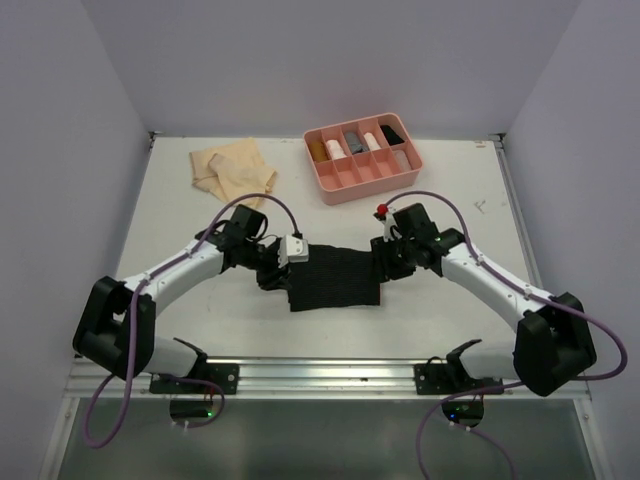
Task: Roll the underwear
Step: Fold the underwear
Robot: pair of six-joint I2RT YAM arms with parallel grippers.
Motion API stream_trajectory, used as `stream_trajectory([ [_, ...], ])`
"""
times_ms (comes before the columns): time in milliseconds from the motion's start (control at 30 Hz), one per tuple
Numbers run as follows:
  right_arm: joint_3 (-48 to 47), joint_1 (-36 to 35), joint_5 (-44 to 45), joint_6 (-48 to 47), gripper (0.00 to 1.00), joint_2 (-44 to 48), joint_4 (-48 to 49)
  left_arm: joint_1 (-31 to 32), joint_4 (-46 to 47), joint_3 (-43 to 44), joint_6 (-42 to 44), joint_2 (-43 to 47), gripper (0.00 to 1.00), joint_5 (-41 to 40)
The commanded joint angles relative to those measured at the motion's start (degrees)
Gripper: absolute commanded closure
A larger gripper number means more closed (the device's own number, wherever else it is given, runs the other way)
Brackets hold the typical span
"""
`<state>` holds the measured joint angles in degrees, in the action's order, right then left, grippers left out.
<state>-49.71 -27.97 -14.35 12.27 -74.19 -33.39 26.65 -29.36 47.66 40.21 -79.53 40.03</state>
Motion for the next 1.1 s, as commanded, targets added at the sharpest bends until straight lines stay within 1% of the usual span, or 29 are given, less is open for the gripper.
stream_trajectory([
  [0,0.6,0.2,3.4,5.7,0.57,-1.0,-0.8,-0.2,1.4,0.4,7.4,-0.1,0.52,1.2],
  [67,2.3,0.2,2.7,9.2,0.56,-0.4,0.9,0.0,1.9,-1.4,11.5,1.6,0.50,1.7],
  [100,3.1,0.1,2.0,10.2,0.56,0.1,1.8,0.2,2.5,-2.1,15.4,2.3,0.50,1.5],
  [133,3.7,0.1,2.1,12.1,0.56,1.1,2.6,0.5,2.9,-2.7,17.3,3.4,0.50,1.1],
  [200,4.2,0.2,2.2,12.8,0.57,1.3,2.6,1.6,4.6,-3.9,19.0,3.8,0.50,-0.6],
  [300,3.8,0.1,3.3,14.4,0.58,2.9,0.7,1.8,3.5,-0.6,13.6,-0.2,0.56,-4.3],
  [333,3.8,0.2,2.8,15.6,0.58,3.5,0.6,1.6,4.1,0.8,11.1,-1.9,0.58,-5.7],
  [367,3.8,0.2,2.8,16.2,0.58,4.6,0.3,1.2,7.1,1.1,8.6,-2.2,0.59,-6.5],
  [400,3.9,0.2,2.7,16.5,0.58,5.0,0.6,-1.8,8.5,1.6,4.0,-2.5,0.59,-5.2],
  [433,4.4,0.2,2.1,18.4,0.58,6.5,1.7,-3.8,11.7,3.0,1.5,-3.2,0.58,-3.1],
  [467,4.7,0.2,2.0,19.8,0.58,6.5,2.4,-6.0,12.8,4.0,-1.2,-3.9,0.58,-2.5],
  [500,5.2,0.1,1.1,20.9,0.59,7.9,3.2,-9.4,13.5,5.4,-5.7,-4.8,0.57,-2.4],
  [533,5.8,0.1,0.2,23.5,0.60,8.6,4.1,-10.6,13.3,9.3,-6.9,-7.5,0.56,-2.8],
  [600,7.0,0.1,-0.8,25.8,0.66,9.6,5.4,-12.6,11.6,12.9,-8.1,-10.3,0.55,-2.6],
  [667,7.7,0.1,-1.1,27.3,0.70,8.9,5.6,-12.9,12.6,16.3,-8.7,-13.0,0.54,-3.5],
  [733,8.0,0.1,-0.9,27.5,0.71,6.0,5.6,-12.8,13.0,19.4,-8.6,-16.2,0.53,-3.4],
  [800,7.8,0.1,0.2,27.0,0.71,3.0,6.8,-12.8,11.5,22.0,-8.2,-18.7,0.53,-3.3],
  [867,7.3,0.1,-0.1,25.4,0.70,-2.8,8.2,-12.9,10.1,24.8,-7.4,-22.1,0.53,-3.2],
  [900,5.5,0.1,0.1,24.5,0.71,-5.0,8.2,-12.8,10.2,25.4,-7.6,-22.9,0.53,-3.3],
  [933,4.4,0.2,0.9,22.8,0.71,-10.0,8.3,-12.9,10.0,26.1,-7.5,-24.3,0.54,-3.1],
  [1067,-3.5,0.4,2.0,19.4,0.75,-20.3,8.9,-12.7,6.5,25.6,-4.8,-26.1,0.55,-0.7],
])
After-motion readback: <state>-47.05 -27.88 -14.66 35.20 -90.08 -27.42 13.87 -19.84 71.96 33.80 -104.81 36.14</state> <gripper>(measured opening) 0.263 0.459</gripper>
